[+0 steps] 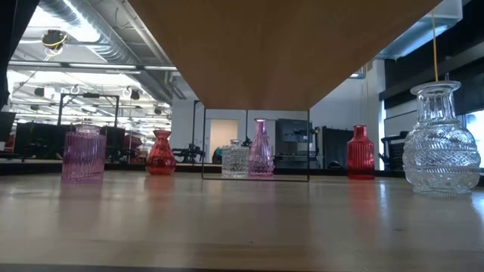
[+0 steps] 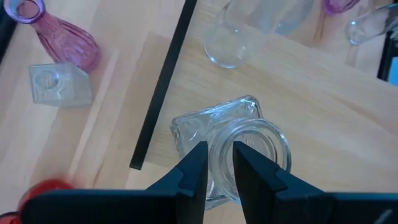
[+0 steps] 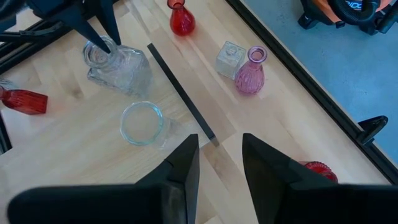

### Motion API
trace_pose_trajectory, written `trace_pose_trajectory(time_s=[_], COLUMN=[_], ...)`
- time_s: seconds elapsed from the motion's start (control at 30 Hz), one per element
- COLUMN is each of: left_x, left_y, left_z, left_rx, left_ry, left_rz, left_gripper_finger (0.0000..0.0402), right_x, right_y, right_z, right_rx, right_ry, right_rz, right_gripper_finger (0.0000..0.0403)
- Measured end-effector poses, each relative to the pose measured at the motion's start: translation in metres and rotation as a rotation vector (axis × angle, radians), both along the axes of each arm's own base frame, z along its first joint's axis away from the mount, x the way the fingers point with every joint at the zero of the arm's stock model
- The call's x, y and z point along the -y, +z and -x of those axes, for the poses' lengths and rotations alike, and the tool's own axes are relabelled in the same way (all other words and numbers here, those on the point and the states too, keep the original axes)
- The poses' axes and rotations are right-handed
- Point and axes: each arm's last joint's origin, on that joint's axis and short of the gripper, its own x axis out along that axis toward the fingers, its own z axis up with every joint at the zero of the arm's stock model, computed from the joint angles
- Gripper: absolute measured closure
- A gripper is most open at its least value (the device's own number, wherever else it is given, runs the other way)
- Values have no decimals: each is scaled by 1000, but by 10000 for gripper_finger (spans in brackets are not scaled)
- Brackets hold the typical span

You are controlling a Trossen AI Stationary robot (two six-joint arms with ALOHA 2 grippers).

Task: Sort vases onto shelf
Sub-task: Put the transparent vase on the shelf aligned with the transparent vase on the top

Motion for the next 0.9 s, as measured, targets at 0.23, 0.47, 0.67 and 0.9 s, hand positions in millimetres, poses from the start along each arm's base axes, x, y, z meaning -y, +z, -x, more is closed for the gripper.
trace_pose_trajectory(time_s=[0.23, 0.47, 0.67, 0.9], left_x=[-2, -4, -10, 3], left_y=[3, 4, 6, 15], left_z=[-4, -6, 2, 39], left_rx=[60, 90, 47, -148], left_ry=[-11, -8, 61, 146], left_rz=[13, 5, -33, -43], left_gripper_finger=[333, 333, 333, 333], right_x=[0, 0, 0, 0], right_y=[0, 0, 0, 0], right_z=[0, 0, 0, 0], right_rx=[0, 0, 0, 1], right_ry=[0, 0, 0, -4], right_rz=[0, 0, 0, -3], right_gripper_finger=[297, 297, 297, 297])
